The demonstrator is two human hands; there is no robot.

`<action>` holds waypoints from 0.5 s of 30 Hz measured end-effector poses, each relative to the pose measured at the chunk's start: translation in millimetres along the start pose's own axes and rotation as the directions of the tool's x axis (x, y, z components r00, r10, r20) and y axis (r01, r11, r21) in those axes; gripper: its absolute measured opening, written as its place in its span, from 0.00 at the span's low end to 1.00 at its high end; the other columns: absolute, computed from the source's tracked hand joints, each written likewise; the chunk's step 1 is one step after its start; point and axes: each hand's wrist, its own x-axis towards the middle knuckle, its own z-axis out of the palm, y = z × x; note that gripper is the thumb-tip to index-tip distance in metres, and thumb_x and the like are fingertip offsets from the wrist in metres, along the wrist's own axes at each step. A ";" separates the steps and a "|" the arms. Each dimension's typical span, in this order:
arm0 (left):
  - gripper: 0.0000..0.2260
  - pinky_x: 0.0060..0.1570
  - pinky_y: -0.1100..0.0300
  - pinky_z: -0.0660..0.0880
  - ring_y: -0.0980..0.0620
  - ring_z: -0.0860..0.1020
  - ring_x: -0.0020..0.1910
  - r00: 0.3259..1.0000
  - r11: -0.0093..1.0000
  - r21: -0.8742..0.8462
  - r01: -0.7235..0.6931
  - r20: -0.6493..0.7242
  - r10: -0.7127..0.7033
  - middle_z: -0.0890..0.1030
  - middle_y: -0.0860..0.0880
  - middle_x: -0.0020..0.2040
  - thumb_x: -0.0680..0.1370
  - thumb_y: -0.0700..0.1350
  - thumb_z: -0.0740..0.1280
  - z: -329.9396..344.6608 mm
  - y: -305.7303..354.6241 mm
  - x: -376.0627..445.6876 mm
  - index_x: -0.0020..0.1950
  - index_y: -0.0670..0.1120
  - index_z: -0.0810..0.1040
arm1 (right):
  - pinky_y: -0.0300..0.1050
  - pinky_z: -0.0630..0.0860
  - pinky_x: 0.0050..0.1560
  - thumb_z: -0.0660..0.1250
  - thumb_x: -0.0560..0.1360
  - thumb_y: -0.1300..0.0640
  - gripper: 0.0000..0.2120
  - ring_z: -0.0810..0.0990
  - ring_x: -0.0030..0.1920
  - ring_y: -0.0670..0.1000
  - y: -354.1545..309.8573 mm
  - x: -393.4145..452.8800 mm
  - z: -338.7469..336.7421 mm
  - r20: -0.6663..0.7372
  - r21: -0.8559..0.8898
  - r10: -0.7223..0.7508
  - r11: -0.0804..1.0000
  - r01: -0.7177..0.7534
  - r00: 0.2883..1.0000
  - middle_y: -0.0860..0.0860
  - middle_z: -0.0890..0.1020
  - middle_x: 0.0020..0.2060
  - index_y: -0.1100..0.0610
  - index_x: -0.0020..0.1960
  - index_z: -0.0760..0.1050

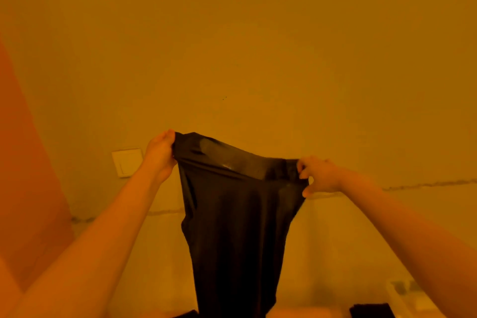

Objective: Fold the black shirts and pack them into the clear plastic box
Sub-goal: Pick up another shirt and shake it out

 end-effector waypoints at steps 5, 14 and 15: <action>0.12 0.34 0.64 0.73 0.56 0.77 0.37 0.999 1.000 -0.011 0.027 -0.038 -0.027 0.78 0.48 0.40 0.83 0.42 0.53 -5.8 -7.1 3.0 0.42 0.45 0.72 | 0.51 0.61 0.62 0.73 0.69 0.51 0.09 0.57 0.68 0.53 -0.8 -4.6 -5.5 -0.356 0.208 0.020 0.976 0.059 0.934 0.51 0.64 0.65 0.49 0.48 0.79; 0.09 0.38 0.59 0.69 0.54 0.74 0.38 0.995 0.975 0.223 0.013 -0.100 0.009 0.76 0.46 0.42 0.82 0.42 0.57 17.9 -11.0 -5.0 0.43 0.45 0.72 | 0.39 0.77 0.31 0.65 0.76 0.63 0.03 0.78 0.36 0.49 -19.4 -8.2 -15.4 -0.096 0.916 0.286 0.399 -0.028 0.953 0.54 0.77 0.36 0.61 0.44 0.75; 0.06 0.37 0.59 0.69 0.53 0.73 0.37 0.995 0.945 0.327 -0.006 -0.089 0.037 0.76 0.44 0.43 0.81 0.42 0.59 26.0 -11.4 -9.0 0.45 0.44 0.72 | 0.41 0.78 0.34 0.65 0.76 0.63 0.03 0.78 0.38 0.49 -23.5 -7.9 -16.1 -0.109 0.938 0.289 0.347 0.002 0.951 0.55 0.78 0.37 0.63 0.45 0.76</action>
